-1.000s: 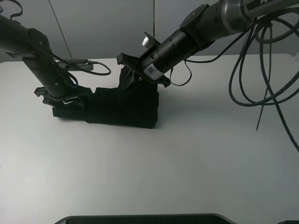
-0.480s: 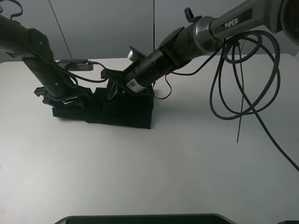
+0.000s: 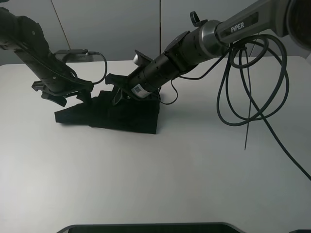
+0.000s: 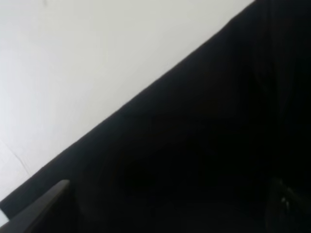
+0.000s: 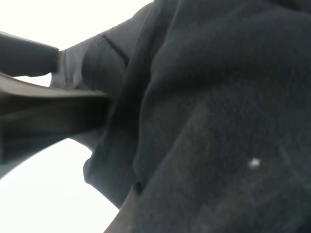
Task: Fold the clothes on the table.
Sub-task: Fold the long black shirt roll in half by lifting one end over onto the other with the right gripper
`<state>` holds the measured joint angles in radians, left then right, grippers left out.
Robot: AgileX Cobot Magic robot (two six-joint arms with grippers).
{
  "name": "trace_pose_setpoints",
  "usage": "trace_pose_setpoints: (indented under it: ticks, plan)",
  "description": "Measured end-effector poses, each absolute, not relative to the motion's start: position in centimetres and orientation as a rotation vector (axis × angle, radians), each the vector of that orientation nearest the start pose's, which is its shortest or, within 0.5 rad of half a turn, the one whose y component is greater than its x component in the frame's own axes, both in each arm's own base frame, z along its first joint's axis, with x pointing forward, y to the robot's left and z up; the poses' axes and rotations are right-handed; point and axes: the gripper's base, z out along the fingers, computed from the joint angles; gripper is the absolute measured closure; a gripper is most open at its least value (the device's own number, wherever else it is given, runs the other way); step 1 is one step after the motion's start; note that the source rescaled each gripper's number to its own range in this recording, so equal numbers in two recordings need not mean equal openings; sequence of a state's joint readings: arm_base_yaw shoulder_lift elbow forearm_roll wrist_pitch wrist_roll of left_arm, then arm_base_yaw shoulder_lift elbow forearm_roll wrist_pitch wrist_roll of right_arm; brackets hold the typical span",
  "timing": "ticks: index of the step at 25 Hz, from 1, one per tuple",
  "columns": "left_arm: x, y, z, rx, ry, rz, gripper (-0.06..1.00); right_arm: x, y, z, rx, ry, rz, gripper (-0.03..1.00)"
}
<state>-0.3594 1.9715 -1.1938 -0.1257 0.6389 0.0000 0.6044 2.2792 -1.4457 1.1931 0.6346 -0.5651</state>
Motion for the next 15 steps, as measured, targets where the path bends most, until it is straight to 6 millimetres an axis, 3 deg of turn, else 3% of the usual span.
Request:
trace_pose_setpoints:
  ticks: [5, 6, 7, 10, 11, 13, 15]
  plan:
    - [35.5, -14.1, 18.3, 0.391, 2.789, -0.216, -0.05, 34.4, 29.8, 9.4, -0.328, 2.755, 1.129, 0.83]
    - [35.6, -14.1, 19.1, 0.395, 2.775, -0.217, -0.05, 34.3, 29.9, 9.5, -0.353, 2.745, 1.147, 0.79]
    - [35.7, -14.2, 19.6, 0.4, 2.767, -0.215, -0.05, 34.2, 30.1, 9.6, -0.381, 2.727, 1.179, 0.68]
    - [36.2, -14.3, 20.5, 0.421, 2.743, -0.209, -0.05, 34.0, 30.7, 10.4, -0.381, 2.662, 1.338, 0.14]
    - [36.2, -14.3, 20.7, 0.423, 2.745, -0.208, -0.05, 34.0, 31.0, 10.7, -0.374, 2.625, 1.388, 0.04]
    - [36.3, -14.3, 20.9, 0.421, 2.743, -0.209, -0.05, 34.0, 31.3, 11.2, -0.394, 2.565, 1.469, -0.01]
    - [36.3, -14.3, 20.9, 0.413, 2.747, -0.208, -0.05, 33.9, 31.4, 11.5, -0.442, 2.531, 1.49, 0.06]
